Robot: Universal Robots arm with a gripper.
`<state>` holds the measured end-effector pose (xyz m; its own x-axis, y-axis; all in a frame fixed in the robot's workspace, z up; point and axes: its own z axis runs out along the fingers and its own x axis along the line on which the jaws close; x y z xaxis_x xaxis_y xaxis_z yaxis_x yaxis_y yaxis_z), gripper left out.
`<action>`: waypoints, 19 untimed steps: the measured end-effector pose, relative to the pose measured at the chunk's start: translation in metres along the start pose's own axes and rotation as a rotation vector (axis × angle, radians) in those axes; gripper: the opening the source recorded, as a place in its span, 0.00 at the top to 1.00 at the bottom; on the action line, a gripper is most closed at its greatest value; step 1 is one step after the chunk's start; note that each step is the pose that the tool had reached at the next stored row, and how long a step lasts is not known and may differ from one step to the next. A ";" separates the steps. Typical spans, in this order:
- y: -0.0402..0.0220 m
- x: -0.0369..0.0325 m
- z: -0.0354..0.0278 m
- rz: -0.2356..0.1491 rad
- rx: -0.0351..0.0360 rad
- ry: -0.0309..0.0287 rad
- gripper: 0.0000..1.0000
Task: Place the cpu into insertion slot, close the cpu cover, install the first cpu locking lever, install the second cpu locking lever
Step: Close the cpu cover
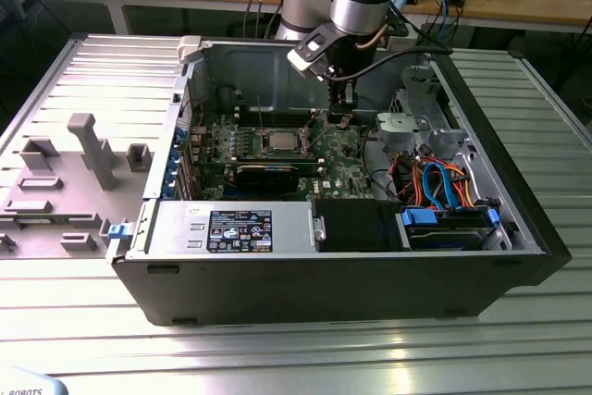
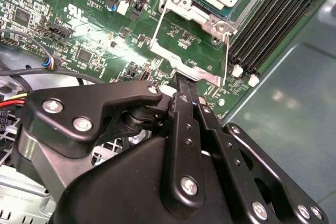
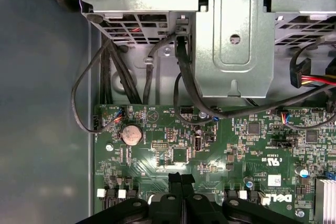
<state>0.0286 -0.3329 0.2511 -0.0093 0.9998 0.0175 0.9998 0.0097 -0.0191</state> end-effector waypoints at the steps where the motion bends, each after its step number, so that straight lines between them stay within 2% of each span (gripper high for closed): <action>1: -0.0011 0.0000 0.0000 0.000 0.0000 -0.0001 0.89; 8: -0.0125 -0.0018 0.0002 0.000 0.0000 -0.0001 0.89; 19: -0.0163 -0.0030 0.0003 0.000 0.0000 -0.0001 0.89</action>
<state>0.0124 -0.3361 0.2511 -0.0094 0.9998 0.0174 0.9998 0.0097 -0.0191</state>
